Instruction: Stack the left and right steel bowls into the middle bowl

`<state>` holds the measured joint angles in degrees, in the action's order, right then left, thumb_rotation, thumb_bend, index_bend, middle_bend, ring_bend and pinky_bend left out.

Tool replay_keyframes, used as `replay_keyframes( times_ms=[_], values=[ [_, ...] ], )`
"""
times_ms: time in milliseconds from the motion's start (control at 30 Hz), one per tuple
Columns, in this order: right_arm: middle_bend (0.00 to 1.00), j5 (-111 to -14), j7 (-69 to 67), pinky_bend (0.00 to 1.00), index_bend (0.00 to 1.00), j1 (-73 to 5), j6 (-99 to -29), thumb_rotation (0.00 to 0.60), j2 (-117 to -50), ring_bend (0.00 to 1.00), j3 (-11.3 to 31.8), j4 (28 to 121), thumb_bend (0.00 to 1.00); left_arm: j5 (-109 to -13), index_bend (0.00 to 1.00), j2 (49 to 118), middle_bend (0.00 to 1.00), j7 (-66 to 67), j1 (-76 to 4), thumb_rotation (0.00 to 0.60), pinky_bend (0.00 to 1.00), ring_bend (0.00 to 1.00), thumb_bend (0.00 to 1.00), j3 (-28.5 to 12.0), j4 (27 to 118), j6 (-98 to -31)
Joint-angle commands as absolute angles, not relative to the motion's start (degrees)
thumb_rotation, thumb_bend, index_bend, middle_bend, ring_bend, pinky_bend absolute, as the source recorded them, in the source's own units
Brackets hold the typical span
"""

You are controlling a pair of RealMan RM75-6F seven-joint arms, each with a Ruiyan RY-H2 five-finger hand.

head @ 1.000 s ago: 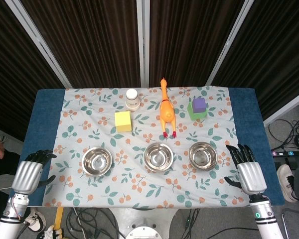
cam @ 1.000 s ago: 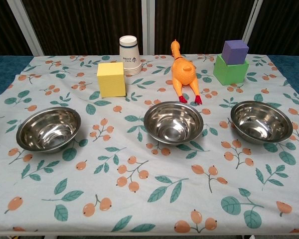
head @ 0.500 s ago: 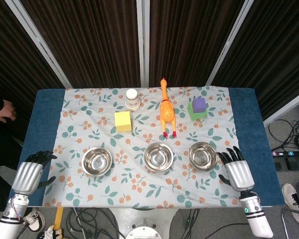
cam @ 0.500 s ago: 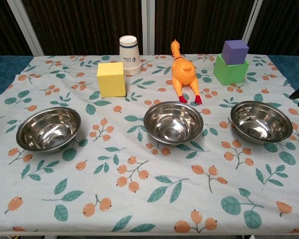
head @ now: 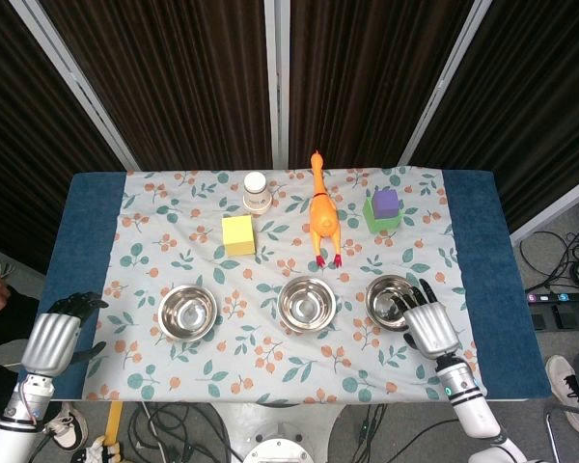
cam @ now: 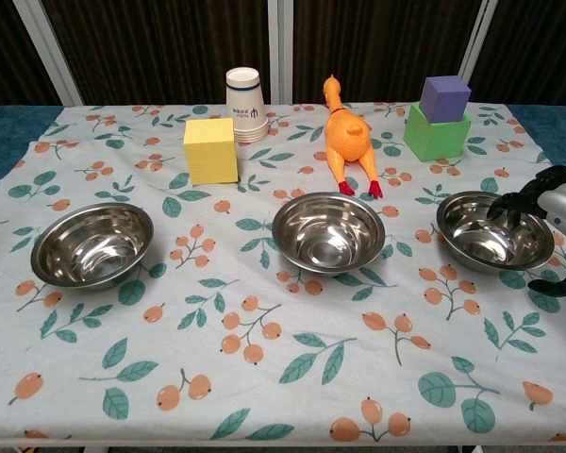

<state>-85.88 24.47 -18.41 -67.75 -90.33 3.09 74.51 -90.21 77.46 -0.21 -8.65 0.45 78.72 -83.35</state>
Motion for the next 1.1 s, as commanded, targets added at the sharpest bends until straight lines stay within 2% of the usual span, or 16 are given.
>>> replay_keyframes(
  times_ms=[33, 267, 433, 600, 1100],
  values=[
    [0.35, -84.8, 25.2, 0.1, 0.28, -19.3, -66.4, 0.6, -91.3, 0.18, 3.4, 73.6, 0.13, -90.1, 0.38, 77.5, 0.35, -0.3, -8.7, 0.6, 0.34, 0.27, 0.16, 0.4, 78.6, -83.2],
    [0.4, -82.9, 26.3, 0.1, 0.36, -20.4, -64.3, 0.6, -93.2, 0.2, 3.3, 72.7, 0.25, -90.1, 0.38, 77.4, 0.35, -0.7, -8.8, 0.6, 0.34, 0.27, 0.16, 0.5, 78.5, -83.0],
    [0.47, -82.7, 26.2, 0.1, 0.47, -20.7, -64.4, 0.6, -94.1, 0.24, 3.0, 71.9, 0.31, -90.0, 0.38, 77.4, 0.35, -0.8, -8.8, 0.6, 0.34, 0.27, 0.16, 0.6, 78.3, -82.8],
    [0.53, -82.0, 26.6, 0.11, 0.6, -20.9, -64.0, 0.6, -94.5, 0.27, 2.8, 71.7, 0.33, -90.0, 0.38, 77.5, 0.35, -1.0, -8.8, 0.6, 0.34, 0.26, 0.16, 0.7, 78.1, -82.7],
    [0.61, -82.0, 26.2, 0.14, 0.73, -20.9, -66.0, 0.6, -95.3, 0.34, 2.7, 70.9, 0.42, -89.9, 0.38, 77.6, 0.35, -1.4, -8.8, 0.6, 0.34, 0.27, 0.16, 0.8, 77.8, -82.4]
  ],
)
